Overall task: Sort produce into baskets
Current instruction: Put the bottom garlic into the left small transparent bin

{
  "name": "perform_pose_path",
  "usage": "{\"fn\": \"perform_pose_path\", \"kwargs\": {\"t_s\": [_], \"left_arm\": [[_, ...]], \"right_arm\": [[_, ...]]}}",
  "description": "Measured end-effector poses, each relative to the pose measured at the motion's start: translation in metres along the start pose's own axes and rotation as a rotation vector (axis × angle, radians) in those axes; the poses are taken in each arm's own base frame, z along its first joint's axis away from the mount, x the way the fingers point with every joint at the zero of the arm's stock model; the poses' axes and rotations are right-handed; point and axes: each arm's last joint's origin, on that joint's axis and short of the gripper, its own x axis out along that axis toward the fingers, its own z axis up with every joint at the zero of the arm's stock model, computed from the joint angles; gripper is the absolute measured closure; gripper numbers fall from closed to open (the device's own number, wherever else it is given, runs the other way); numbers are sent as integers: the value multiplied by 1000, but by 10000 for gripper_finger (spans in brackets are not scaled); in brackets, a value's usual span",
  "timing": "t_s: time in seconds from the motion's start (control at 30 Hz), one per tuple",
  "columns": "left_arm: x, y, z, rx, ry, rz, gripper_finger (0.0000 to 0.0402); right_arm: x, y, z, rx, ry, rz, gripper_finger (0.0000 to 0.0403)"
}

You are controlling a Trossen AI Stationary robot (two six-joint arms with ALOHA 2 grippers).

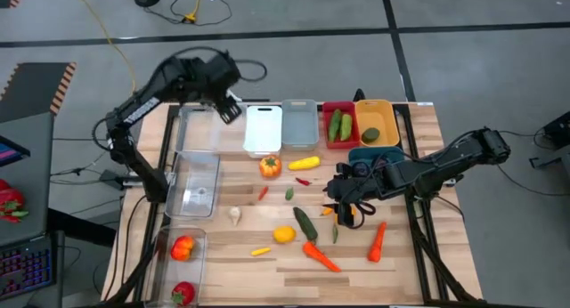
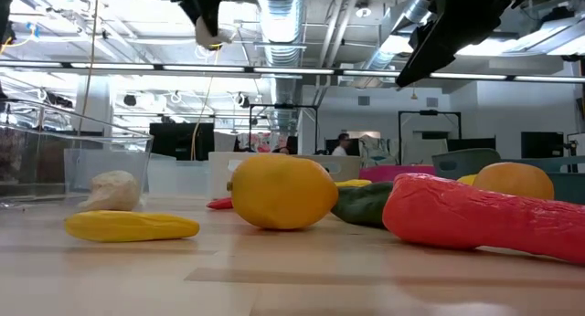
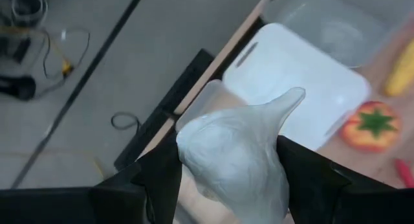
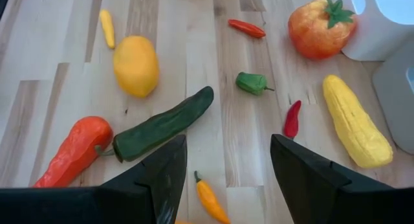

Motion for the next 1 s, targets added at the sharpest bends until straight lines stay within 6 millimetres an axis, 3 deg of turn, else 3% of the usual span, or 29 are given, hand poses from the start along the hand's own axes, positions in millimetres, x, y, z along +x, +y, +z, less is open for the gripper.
{"fn": "perform_pose_path", "kwargs": {"t_s": [0.13, 0.27, 0.57, 0.73, 1.0], "left_arm": [[28, 18, 4, -37, 55, -1, 191], [70, 29, -3, -35, 155, -18, 191], [157, 63, -52, -120, 453, 20, 191], [177, 77, -76, -177, 564, 29, 191], [185, 85, -88, -208, 614, 109, 180]], "right_arm": [[0, 0, 0, 0, 0, -1, 152], [0, 0, 0, 0, -1, -1, 152], [0, 0, 0, 0, 0, -2, 152], [0, 0, 0, 0, 0, -2, 152], [0, 0, 0, 0, 0, -2, 152]]}}
